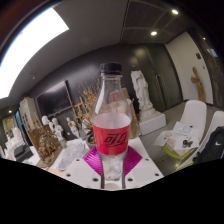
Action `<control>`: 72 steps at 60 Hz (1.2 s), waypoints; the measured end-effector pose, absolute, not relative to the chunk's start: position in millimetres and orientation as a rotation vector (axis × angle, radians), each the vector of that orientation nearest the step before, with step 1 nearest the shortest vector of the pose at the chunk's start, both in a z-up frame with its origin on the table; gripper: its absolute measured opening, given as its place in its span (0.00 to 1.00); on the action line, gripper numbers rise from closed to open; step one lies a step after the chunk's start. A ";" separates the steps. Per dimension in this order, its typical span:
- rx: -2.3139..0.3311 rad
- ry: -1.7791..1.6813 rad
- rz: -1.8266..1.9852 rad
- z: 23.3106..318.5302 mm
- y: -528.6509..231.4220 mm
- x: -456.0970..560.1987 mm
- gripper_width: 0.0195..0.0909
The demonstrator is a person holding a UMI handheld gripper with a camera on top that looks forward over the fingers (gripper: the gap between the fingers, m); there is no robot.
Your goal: Pour water
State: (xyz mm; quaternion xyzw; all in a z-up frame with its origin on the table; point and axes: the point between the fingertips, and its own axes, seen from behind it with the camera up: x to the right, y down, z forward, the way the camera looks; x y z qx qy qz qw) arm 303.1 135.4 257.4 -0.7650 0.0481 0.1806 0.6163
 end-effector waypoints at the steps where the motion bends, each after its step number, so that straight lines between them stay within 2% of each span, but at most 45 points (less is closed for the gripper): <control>1: -1.765 0.101 0.378 252.2 139.9 310.7 0.04; 8: -1.801 0.031 0.180 214.3 157.9 356.6 0.04; 24: -1.940 -0.066 0.055 99.2 173.8 374.0 0.04; 35: -1.977 -0.075 0.040 53.2 168.9 373.5 0.05; 37: -1.937 -0.074 0.038 56.3 166.7 373.6 0.07; 44: -1.889 -0.039 0.031 58.3 163.3 375.8 0.20; 52: -1.924 0.014 0.055 51.7 158.8 379.1 0.40; 54: -1.966 0.019 0.046 44.6 155.0 380.0 0.54; 57: -2.001 0.023 0.030 42.1 148.5 380.5 0.93; 58: -2.004 0.026 0.024 43.5 146.7 381.0 0.94; 60: -2.012 0.036 0.015 46.9 140.1 383.8 0.89; 64: -2.044 0.059 -0.004 54.1 125.1 383.8 0.93; 72: -2.083 0.092 -0.034 86.3 81.1 373.4 0.92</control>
